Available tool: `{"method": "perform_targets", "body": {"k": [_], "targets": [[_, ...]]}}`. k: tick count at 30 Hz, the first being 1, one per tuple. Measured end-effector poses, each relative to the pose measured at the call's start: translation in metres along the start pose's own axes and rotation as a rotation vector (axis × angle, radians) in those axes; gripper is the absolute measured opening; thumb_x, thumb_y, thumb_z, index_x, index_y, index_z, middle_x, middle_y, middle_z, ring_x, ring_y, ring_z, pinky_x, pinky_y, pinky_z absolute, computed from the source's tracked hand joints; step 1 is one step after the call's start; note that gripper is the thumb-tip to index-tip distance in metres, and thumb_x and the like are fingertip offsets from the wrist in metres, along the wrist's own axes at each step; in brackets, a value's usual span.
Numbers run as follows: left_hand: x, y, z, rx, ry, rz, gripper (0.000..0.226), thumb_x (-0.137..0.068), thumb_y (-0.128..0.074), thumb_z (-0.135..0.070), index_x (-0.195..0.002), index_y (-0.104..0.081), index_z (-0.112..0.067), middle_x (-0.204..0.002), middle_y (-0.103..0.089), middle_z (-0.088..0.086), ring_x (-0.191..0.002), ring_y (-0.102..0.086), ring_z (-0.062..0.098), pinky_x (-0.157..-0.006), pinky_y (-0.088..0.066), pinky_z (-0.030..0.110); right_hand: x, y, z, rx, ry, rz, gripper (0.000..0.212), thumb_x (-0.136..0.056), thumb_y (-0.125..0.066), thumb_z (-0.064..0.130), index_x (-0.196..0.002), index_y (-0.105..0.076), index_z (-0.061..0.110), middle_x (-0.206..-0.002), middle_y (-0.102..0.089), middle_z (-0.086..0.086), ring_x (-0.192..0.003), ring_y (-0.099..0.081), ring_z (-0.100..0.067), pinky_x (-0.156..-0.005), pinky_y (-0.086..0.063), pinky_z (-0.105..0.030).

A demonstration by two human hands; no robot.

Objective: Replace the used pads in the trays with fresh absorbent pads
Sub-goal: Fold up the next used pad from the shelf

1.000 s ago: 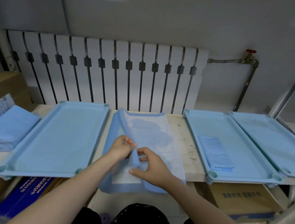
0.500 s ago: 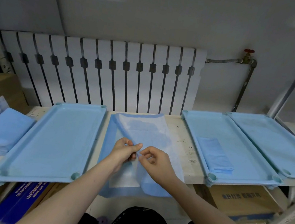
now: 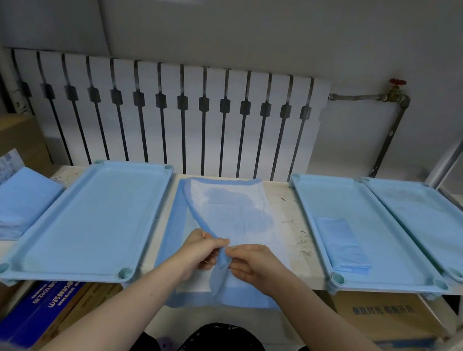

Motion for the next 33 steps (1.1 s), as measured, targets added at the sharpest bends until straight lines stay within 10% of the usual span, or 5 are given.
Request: {"method": "perform_targets", "body": {"k": [12, 21, 28, 33], "targets": [[0.006, 0.017, 0.007, 0.184, -0.037, -0.001, 0.024, -0.087, -0.064, -0.003, -0.095, -0.042, -0.011, -0.058, -0.051, 0.004, -0.046, -0.043, 0.011, -0.045, -0.038, 0.022, -0.005, -0.005, -0.008, -0.177, -0.065, -0.022, 0.022, -0.08, -0.075, 0.025, -0.092, -0.063, 0.011, -0.097, -0.069, -0.004, -0.096, -0.064, -0.014, -0.071, -0.051, -0.023], [0.019, 0.012, 0.008, -0.184, 0.01, 0.048, 0.04, -0.075, -0.077, -0.04, -0.091, -0.048, -0.018, -0.081, -0.063, 0.004, -0.059, -0.053, 0.014, -0.057, -0.042, 0.026, 0.0, -0.007, -0.005, -0.25, -0.081, 0.011, 0.015, -0.089, -0.065, 0.022, -0.096, -0.064, 0.008, -0.087, -0.074, -0.004, -0.086, -0.067, -0.014, -0.075, -0.052, -0.023], [0.015, 0.016, 0.007, -0.205, -0.01, -0.006, 0.03, -0.082, -0.063, -0.001, -0.064, -0.045, -0.018, -0.054, -0.048, 0.0, -0.044, -0.047, 0.01, -0.054, -0.042, 0.024, -0.001, 0.017, 0.01, -0.093, 0.081, -0.261, 0.015, -0.09, -0.062, 0.011, -0.077, -0.054, 0.013, -0.069, -0.055, -0.005, -0.057, -0.053, -0.012, -0.056, -0.048, -0.02], [0.019, 0.041, -0.006, -0.583, -0.234, -0.218, 0.025, -0.081, -0.052, -0.007, -0.101, -0.053, -0.023, -0.069, -0.058, 0.0, -0.062, -0.052, 0.019, -0.062, -0.038, 0.028, 0.01, 0.051, 0.046, 0.319, 0.344, -0.416, 0.037, -0.089, -0.034, -0.008, -0.075, -0.06, 0.014, -0.065, -0.048, 0.0, -0.055, -0.042, -0.012, -0.052, -0.04, -0.02]]}}
Point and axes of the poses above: each hand's wrist, its own x-axis away from the middle knuckle, its own y-axis out of the back of the hand, z = x × y, the point moved 9 cm from there along -x, towards the middle knuckle
